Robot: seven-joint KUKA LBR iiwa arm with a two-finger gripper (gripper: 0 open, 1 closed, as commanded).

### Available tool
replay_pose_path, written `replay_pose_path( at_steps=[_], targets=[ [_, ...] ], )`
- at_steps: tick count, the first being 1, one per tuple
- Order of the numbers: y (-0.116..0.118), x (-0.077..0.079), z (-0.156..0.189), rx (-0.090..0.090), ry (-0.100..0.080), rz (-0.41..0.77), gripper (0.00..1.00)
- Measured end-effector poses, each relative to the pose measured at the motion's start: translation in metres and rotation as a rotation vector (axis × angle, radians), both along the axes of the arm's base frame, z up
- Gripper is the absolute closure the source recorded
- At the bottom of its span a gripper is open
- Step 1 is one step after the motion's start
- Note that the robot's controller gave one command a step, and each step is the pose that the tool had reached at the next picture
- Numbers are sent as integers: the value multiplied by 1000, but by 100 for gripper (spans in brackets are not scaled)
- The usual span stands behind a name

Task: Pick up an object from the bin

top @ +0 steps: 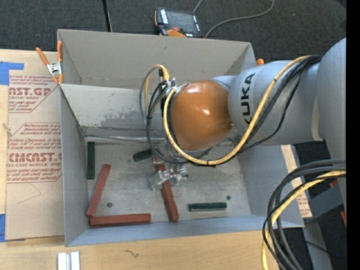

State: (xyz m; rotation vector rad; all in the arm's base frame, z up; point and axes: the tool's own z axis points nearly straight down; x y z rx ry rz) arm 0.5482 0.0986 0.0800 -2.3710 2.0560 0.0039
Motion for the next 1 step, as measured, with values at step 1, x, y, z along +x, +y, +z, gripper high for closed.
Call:
replay_pose_path(
  at_steps=[1],
  targets=[
    [-28, 3, 136, -2, -7, 9, 100]
  ],
)
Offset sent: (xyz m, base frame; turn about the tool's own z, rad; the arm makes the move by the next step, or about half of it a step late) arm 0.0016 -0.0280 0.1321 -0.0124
